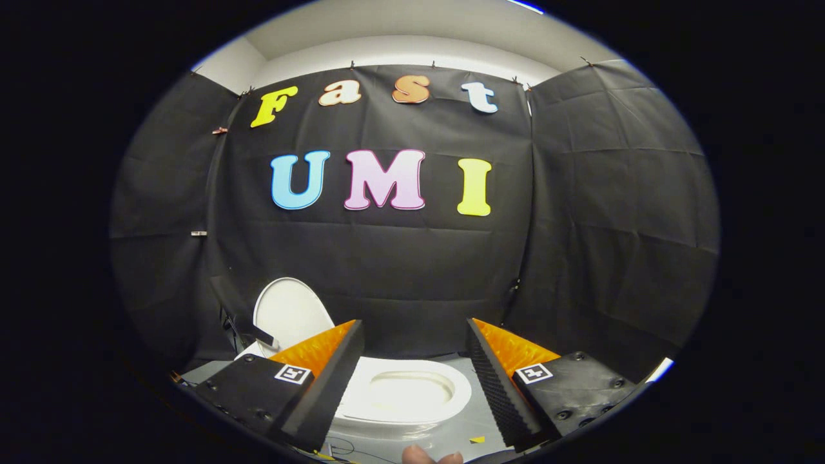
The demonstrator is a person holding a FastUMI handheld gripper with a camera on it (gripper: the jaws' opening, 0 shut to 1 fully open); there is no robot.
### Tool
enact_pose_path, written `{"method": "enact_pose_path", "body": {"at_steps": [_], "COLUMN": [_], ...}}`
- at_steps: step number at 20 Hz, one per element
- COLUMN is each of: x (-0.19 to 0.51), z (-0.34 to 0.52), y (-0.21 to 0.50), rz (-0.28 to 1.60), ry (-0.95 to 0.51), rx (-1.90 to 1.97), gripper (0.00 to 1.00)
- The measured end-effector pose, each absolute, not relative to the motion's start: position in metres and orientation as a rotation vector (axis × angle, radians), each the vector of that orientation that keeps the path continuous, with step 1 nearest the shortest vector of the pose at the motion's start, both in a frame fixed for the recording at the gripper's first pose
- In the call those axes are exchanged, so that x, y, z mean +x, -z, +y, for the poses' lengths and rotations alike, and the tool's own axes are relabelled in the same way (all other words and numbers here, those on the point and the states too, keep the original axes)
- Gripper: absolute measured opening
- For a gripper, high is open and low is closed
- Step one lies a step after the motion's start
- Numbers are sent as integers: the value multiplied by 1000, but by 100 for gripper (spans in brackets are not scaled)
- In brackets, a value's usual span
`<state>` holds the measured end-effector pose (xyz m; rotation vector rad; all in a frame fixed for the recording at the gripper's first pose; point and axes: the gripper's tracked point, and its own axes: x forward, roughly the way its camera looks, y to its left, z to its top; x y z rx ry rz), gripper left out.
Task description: Open the toilet lid.
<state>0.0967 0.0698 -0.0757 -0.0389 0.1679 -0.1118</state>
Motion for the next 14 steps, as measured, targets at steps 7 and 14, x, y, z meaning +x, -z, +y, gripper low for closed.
{"method": "enact_pose_path", "body": {"at_steps": [7,14], "x": [67,53], "z": [33,20], "y": [66,47], "rz": [131,79], "ry": [136,156], "rx": [22,13], "gripper": [99,100]}}
